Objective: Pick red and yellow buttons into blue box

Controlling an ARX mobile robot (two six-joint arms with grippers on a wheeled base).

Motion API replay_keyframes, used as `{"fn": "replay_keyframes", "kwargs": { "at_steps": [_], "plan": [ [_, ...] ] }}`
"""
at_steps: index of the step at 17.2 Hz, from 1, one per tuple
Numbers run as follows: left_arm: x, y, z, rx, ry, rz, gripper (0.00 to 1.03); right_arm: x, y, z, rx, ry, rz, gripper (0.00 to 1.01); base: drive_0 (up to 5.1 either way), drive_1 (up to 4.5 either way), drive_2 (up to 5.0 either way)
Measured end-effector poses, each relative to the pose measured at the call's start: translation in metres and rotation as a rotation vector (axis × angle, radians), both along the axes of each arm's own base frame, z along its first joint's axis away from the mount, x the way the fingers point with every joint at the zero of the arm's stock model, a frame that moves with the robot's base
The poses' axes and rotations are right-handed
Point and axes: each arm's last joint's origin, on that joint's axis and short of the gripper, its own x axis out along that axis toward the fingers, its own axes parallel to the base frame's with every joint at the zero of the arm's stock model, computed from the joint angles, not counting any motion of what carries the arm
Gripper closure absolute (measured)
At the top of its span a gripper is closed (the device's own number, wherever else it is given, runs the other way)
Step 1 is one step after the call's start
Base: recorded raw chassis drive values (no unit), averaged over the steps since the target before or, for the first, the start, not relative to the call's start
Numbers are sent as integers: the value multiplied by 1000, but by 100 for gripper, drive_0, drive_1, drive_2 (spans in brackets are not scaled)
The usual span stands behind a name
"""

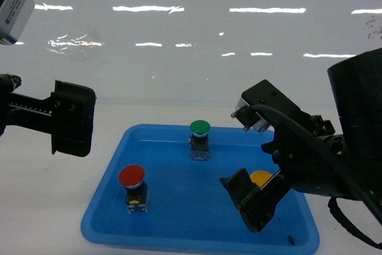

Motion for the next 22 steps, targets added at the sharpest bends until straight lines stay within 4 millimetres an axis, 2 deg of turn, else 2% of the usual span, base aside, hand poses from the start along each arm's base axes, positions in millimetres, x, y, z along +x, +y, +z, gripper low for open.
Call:
{"fn": "replay_keyframes", "kwargs": {
  "at_steps": [2, 4, 5, 10, 13, 15, 18, 19, 21, 22],
  "plan": [
    [0, 0, 0, 0, -1, 0, 5, 3, -4, -8, -29, 25, -14, 3, 0, 0, 0],
    [0, 0, 0, 0, 0, 0, 5, 5, -4, -39, -86, 87, -6, 3, 0, 0, 0],
    [0, 0, 0, 0, 0, 0, 5, 7, -4, -43, -98, 96, -11, 3, 0, 0, 0],
    [0, 0, 0, 0, 0, 0, 5, 32, -6, -41, -95, 82, -18, 3, 0, 0, 0],
    [0, 0, 0, 0, 0, 0, 5, 32, -6, -47, -87, 103, 2, 3, 0, 0, 0],
    [0, 0, 0, 0, 0, 0, 5, 36, -3, -45, -87, 101, 12, 15, 0, 0, 0],
    [0, 0, 0, 0, 0, 0, 5, 34, 3, -45, -89, 96, 28, 13, 0, 0, 0],
    [0, 0, 0, 0, 0, 0, 5, 33, 5, -45, -91, 93, 33, 18, 0, 0, 0],
    [0, 0, 0, 0, 0, 0, 5, 31, 7, -47, -102, 108, 37, 40, 0, 0, 0],
    [0, 0, 0, 0, 0, 0, 5, 29, 4, -49, -110, 109, 30, 60, 0, 0, 0]
  ]
}}
